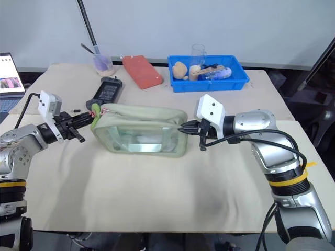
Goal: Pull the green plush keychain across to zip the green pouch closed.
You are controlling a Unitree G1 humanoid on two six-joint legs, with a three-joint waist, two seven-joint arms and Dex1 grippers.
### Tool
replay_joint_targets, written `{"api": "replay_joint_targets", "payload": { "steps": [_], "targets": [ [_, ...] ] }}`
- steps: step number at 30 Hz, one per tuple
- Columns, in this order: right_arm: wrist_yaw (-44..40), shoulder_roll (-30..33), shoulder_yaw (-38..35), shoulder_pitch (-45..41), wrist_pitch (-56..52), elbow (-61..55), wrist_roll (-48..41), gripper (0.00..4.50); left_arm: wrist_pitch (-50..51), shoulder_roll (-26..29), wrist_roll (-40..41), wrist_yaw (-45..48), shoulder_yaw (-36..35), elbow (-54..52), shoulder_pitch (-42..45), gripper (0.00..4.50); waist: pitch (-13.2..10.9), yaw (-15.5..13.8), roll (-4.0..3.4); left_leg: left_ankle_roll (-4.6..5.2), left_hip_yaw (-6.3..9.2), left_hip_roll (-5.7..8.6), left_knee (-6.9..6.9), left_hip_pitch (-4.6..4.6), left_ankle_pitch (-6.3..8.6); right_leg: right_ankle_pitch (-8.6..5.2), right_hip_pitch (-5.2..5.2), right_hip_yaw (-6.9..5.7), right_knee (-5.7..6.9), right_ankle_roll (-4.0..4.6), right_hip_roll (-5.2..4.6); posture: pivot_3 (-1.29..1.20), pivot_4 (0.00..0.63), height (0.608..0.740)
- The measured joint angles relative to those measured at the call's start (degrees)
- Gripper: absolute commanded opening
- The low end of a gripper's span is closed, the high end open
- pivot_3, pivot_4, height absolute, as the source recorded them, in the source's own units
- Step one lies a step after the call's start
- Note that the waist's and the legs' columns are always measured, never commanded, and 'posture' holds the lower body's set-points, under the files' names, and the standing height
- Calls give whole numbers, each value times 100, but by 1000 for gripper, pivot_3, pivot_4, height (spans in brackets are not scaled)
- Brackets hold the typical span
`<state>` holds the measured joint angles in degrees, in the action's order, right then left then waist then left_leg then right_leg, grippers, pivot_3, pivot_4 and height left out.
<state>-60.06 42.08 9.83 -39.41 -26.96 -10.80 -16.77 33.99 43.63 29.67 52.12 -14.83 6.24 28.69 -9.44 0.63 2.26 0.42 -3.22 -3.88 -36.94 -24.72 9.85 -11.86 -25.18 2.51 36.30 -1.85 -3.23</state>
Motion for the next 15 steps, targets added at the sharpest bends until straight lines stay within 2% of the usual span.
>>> {"api": "replay_joint_targets", "payload": {
  "steps": [5, 10, 15],
  "targets": [
    [36, -1, 0, 0, 2, 8, 29, 0, 74, 88, 27, -38, -91, 2, 97, 74, 0, 3, 1, 0, 1, 0, 0, -1, 0, 0, -1, 0, 0, 0, 1, 0, 150, 740],
    [53, -2, 0, 0, 7, 21, 52, 0, 287, 439, 208, -31, -286, -14, 641, 74, -1, 1, 1, 0, 1, 1, 0, -1, 0, -1, 0, -1, 0, -1, 0, 0, 150, 740],
    [75, -29, -1, -4, 16, 48, 86, 0, 341, 459, 179, 29, -44, -79, 1009, 74, -1, 1, 1, 0, 1, 1, 0, -1, 0, 0, 0, -1, -1, -2, 1, 0, 150, 740]
  ]
}}
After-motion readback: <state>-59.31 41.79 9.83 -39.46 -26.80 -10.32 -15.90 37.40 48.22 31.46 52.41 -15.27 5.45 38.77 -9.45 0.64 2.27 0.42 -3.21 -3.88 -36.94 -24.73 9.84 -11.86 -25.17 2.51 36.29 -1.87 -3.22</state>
